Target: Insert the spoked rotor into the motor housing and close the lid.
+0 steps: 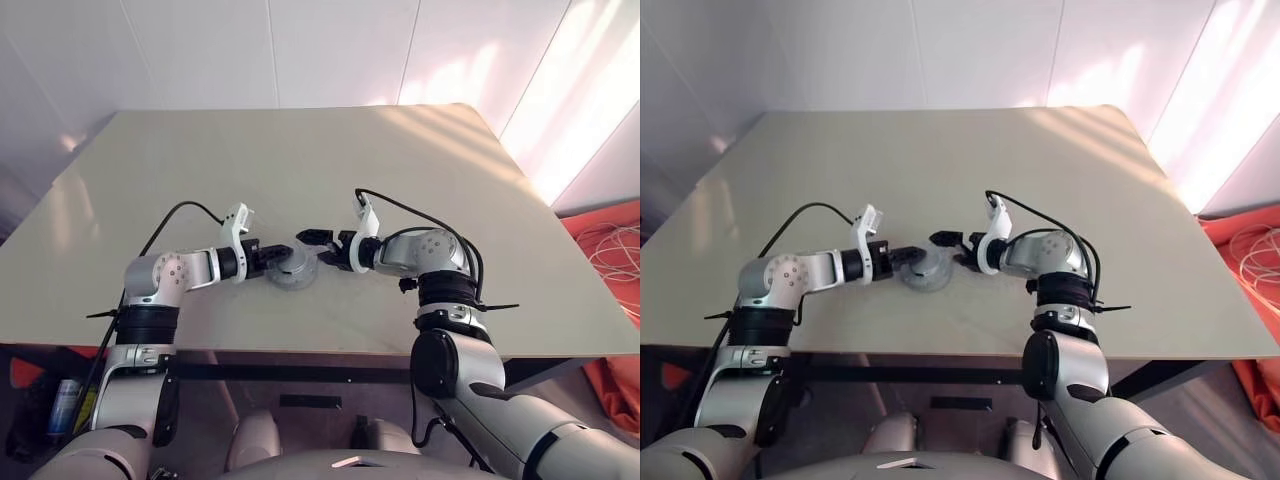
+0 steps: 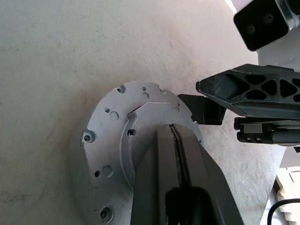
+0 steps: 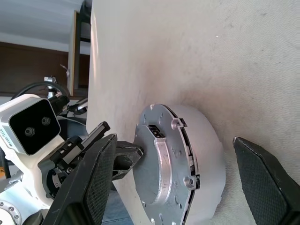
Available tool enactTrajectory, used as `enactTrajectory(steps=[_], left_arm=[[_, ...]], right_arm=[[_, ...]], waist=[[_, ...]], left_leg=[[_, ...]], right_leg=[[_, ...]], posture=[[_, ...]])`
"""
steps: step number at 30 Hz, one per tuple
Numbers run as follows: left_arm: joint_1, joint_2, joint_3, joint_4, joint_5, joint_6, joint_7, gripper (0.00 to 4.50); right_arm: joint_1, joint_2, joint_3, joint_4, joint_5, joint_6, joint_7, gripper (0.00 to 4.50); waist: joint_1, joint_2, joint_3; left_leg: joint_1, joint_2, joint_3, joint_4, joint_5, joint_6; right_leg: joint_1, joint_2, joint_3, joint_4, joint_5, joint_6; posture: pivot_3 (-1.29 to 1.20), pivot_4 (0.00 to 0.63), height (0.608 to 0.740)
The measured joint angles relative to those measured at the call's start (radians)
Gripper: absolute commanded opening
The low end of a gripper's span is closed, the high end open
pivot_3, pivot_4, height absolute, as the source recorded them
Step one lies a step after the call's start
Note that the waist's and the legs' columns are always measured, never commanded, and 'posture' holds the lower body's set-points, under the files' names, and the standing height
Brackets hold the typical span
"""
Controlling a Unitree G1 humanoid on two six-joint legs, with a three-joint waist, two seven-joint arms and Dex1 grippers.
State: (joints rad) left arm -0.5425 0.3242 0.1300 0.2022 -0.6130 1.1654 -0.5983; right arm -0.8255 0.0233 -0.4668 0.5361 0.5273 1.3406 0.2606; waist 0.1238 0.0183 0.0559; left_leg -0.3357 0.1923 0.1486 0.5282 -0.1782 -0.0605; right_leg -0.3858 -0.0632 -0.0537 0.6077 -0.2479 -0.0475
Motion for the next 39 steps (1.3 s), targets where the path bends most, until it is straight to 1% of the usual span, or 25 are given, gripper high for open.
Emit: enactTrajectory(steps=[7, 16, 22, 27, 34, 39], left_arm=[[0.028, 0.020, 0.006, -0.033, -0.016, 0.016, 0.000, 0.00], [0.055, 0.030, 0.024, -0.061, -0.031, 0.037, 0.001, 0.00], [0.056, 0.033, 0.027, -0.064, -0.031, 0.041, 0.003, 0.00], [0.056, 0.036, 0.031, -0.065, -0.031, 0.043, 0.007, 0.00], [0.055, 0.039, 0.033, -0.064, -0.031, 0.042, 0.013, 0.00], [0.053, 0.043, 0.038, -0.061, -0.030, 0.040, 0.017, 0.00]], right_arm=[[0.022, -0.032, 0.059, -0.039, 0.025, 0.092, 0.045, 4.49], [0.033, -0.024, 0.086, -0.044, 0.026, 0.098, 0.065, 4.49], [0.033, -0.007, 0.071, -0.042, 0.026, 0.095, 0.058, 4.49], [0.031, 0.010, 0.041, -0.030, 0.026, 0.087, 0.045, 4.49], [0.018, 0.021, 0.017, 0.001, 0.026, 0.086, 0.038, 4.49], [0.012, 0.037, 0.015, 0.005, 0.026, 0.085, 0.038, 4.49]], waist=[[0.000, -0.001, 0.000], [0.000, -0.004, -0.003], [-0.002, -0.005, -0.003], [-0.004, -0.005, -0.003], [-0.007, -0.005, -0.003], [-0.024, -0.005, -0.003]], left_leg=[[0.001, 0.000, 0.000, 0.000, 0.000, 0.000], [0.002, 0.000, 0.000, 0.001, 0.000, 0.000], [0.002, 0.000, 0.000, 0.002, 0.000, 0.000], [0.002, 0.007, 0.000, 0.003, 0.000, 0.000], [0.002, 0.009, 0.001, 0.005, 0.000, -0.001], [0.002, 0.010, 0.001, 0.006, 0.000, -0.001]], right_leg=[[0.001, 0.001, 0.000, 0.000, 0.002, -0.001], [0.001, 0.001, 0.000, 0.000, 0.002, -0.002], [0.002, 0.003, 0.000, 0.000, 0.003, -0.003], [0.001, 0.006, 0.000, 0.001, 0.004, -0.005], [0.001, 0.007, 0.000, 0.001, 0.005, -0.006], [0.001, 0.007, 0.000, 0.001, 0.006, -0.007]], posture=[[0.00, 0.000, 0.740], [0.00, 0.000, 0.740], [0.00, 0.000, 0.740], [0.00, 0.000, 0.740], [0.00, 0.000, 0.740], [0.00, 0.000, 0.740]])
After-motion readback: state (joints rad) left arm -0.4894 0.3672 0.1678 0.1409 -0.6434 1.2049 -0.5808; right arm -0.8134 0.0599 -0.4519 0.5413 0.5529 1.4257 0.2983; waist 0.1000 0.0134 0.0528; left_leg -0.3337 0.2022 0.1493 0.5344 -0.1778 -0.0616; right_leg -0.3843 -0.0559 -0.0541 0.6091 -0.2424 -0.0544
